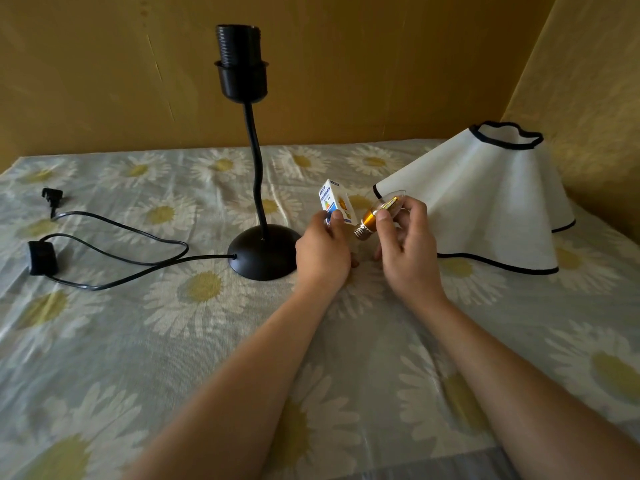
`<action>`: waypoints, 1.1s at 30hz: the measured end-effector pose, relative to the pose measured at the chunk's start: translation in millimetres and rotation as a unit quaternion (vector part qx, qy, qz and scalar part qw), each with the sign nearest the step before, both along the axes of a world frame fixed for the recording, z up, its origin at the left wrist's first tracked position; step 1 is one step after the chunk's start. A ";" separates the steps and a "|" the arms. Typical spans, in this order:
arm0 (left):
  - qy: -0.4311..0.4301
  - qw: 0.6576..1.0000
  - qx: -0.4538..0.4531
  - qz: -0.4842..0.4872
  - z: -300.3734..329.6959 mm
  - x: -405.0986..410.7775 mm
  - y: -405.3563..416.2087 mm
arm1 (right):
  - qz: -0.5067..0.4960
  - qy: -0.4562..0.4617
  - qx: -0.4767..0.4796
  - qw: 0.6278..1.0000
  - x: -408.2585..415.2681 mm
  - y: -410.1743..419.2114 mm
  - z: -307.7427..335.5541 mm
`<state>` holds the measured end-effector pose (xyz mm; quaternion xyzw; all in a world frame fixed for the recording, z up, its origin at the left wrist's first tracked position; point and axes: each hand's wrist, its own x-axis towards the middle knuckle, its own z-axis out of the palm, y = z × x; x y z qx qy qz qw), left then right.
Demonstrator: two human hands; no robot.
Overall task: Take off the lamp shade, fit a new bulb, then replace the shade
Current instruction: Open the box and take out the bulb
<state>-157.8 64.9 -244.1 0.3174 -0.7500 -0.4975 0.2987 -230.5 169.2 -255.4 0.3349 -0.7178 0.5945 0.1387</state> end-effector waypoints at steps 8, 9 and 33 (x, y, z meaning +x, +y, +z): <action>-0.058 0.997 -0.036 0.039 0.6 -3.1 3.0 | -0.011 -0.007 0.017 1.000 -1.4 -0.6 -1.1; -0.060 0.996 -0.045 0.046 0.0 -2.7 3.5 | -0.012 -0.007 0.018 1.000 -1.2 -0.5 -1.1; 0.048 0.973 -0.218 0.053 17.4 49.4 22.9 | -0.012 0.029 0.053 0.998 16.6 0.8 23.2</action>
